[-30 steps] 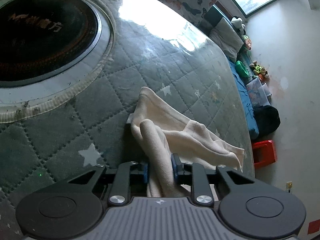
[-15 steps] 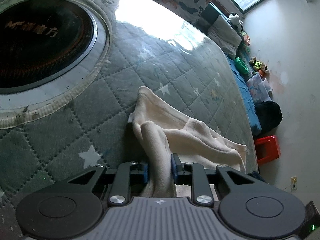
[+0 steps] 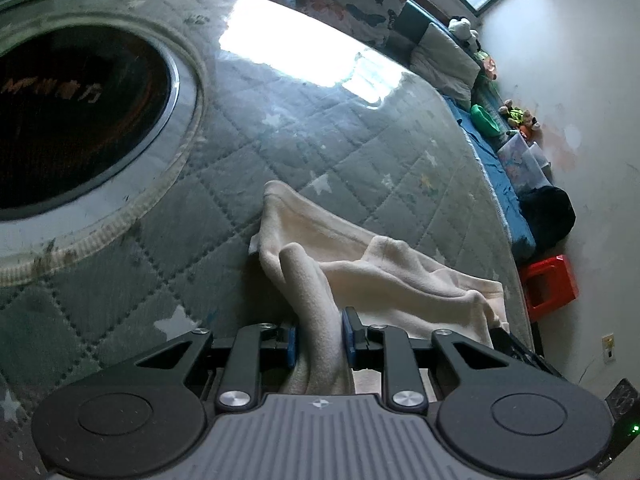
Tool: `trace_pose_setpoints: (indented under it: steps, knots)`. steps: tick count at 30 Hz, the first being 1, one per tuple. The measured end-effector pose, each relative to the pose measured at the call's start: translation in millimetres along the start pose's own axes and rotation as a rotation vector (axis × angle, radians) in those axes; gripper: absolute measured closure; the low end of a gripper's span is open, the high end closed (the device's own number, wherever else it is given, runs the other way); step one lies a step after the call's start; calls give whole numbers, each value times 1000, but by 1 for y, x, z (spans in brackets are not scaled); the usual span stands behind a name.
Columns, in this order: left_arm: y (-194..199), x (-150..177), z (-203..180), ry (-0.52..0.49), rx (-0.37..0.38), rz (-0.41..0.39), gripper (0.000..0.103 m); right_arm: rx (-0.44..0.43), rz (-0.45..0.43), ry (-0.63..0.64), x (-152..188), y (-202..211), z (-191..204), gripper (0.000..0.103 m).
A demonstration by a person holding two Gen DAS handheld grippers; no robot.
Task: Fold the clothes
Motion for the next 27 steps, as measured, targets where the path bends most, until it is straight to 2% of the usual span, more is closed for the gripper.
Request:
trace_pose_setpoints:
  steps: [9,17,19,20,25,27]
  knots:
    - [4,-18,-41,-128,-2,-38,83,28,-92,21,-31,33,0,93]
    - [-17,-35,-95,-209,21,-46,84,140,-146,67,-69,45,-25,94]
    - [-24,-39,-108,-224,30,-44,84,169,-158,69,-77,48,-34,101]
    - [-27,-41,-114,-232,35,-43,84,183,-162,66,-82,49,-40,101]
    - [-46,-46,-128,-247,22,-30,83,226,-133,55,-90,42,-64,101]
    - [-48,-44,-123,-241,15,-23,83,214,-98,44,-85,35,-69,96]
Point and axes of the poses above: each gripper's, at about its wrist camera, not at the fingertips, and y roughly against the way its jaws point, z to its left, x to its underside, the point moved 6 cm from there along -y, roughly the way its jaws point, and after that the axes turned 4 degrees about z, right-handed, at the moved point
